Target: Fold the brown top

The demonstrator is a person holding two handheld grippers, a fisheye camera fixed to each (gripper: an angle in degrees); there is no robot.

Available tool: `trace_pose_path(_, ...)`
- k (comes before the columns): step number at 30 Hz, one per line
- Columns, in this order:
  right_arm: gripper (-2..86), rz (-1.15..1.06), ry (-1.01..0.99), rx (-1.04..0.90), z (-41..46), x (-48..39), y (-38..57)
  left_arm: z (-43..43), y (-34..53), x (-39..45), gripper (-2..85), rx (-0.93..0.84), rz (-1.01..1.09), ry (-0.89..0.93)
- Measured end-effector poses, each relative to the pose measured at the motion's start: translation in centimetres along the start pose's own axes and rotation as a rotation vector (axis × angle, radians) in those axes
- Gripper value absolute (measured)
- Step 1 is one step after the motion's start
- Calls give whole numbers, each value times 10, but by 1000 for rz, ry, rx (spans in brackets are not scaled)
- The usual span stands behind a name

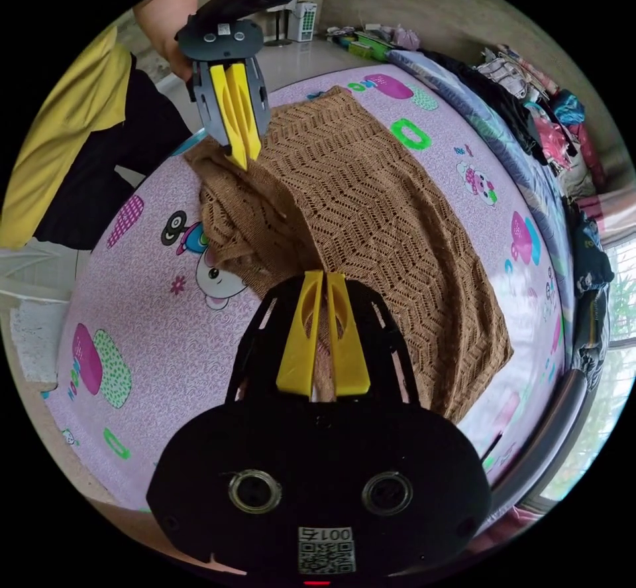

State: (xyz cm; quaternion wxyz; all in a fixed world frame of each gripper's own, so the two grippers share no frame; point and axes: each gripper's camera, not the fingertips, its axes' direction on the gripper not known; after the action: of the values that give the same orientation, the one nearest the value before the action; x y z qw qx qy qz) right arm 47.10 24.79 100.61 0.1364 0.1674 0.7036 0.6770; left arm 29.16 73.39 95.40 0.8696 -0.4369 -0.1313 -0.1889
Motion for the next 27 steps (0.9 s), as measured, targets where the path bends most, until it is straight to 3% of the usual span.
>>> trace_pose_path(12, 62, 220, -193, -11, 24, -6, 16, 19, 9, 30, 28, -114, 156, 74)
trace_pose_path(16, 36, 562, -33, 78, 0, 40, 71, -1, 19, 41, 14, -10, 236, 40)
trace_pose_path(20, 14, 886, 247, -83, -1, 83, 135, -11, 16, 54, 5, 61, 298, -15)
trace_pose_path(24, 15, 1033, 228, -185, 13, 107, 169, -3, 4, 58, -2, 57, 298, -42)
trace_pose_path(27, 21, 981, 205, -162, 19, 109, 168, 2, 0, 57, -4, 43, 264, -32)
